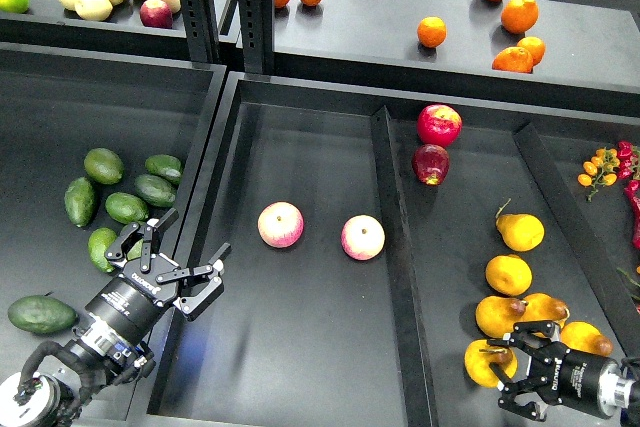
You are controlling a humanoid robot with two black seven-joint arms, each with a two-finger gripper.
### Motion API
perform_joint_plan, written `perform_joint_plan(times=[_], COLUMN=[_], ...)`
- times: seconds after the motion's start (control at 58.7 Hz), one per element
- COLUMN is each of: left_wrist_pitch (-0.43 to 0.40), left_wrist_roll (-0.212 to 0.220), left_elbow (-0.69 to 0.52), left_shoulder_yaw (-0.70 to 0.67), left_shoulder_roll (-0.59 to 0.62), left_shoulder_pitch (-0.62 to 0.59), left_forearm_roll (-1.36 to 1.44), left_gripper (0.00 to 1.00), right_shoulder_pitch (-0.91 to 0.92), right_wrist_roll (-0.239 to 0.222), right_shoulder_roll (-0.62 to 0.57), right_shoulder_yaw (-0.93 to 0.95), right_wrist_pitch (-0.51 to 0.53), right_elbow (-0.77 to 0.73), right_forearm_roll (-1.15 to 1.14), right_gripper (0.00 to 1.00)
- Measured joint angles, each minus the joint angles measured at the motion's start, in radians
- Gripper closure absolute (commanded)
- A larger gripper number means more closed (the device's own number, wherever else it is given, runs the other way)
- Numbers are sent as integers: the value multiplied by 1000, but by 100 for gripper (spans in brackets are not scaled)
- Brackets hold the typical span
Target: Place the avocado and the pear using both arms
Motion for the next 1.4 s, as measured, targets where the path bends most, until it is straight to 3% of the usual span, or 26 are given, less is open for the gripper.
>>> perform_joint_plan(times=[0.392, 0.426, 0.835, 0.954, 1.056, 1.261, 1.397], left_wrist_pitch=[0, 0, 0, 0, 0, 0, 0], left_wrist_roll=[0, 0, 0, 0, 0, 0, 0], left_elbow=[-1, -1, 0, 0, 0, 0, 0], left_shoulder_yaw=[1, 1, 3, 7, 8, 12, 18], left_shoulder_roll=[0, 0, 0, 0, 0, 0, 0], left_shoulder_pitch=[0, 0, 0, 0, 0, 4, 8], left_forearm_roll=[0, 0, 0, 0, 0, 0, 0], left_gripper=[1, 1, 1, 1, 1, 1, 1], right_shoulder_pitch=[12, 12, 12, 12, 16, 22, 29], right_wrist_roll=[0, 0, 0, 0, 0, 0, 0], right_shoulder_roll=[14, 17, 14, 1, -12, -122, -195], right_shoulder_yaw=[1, 2, 6, 6, 6, 10, 100], right_wrist_pitch=[43, 43, 40, 35, 31, 22, -27], right_elbow=[-133, -139, -144, -138, -126, -21, 62], right_forearm_roll=[0, 0, 0, 0, 0, 11, 41], right_gripper=[78, 71, 44, 29, 23, 14, 3])
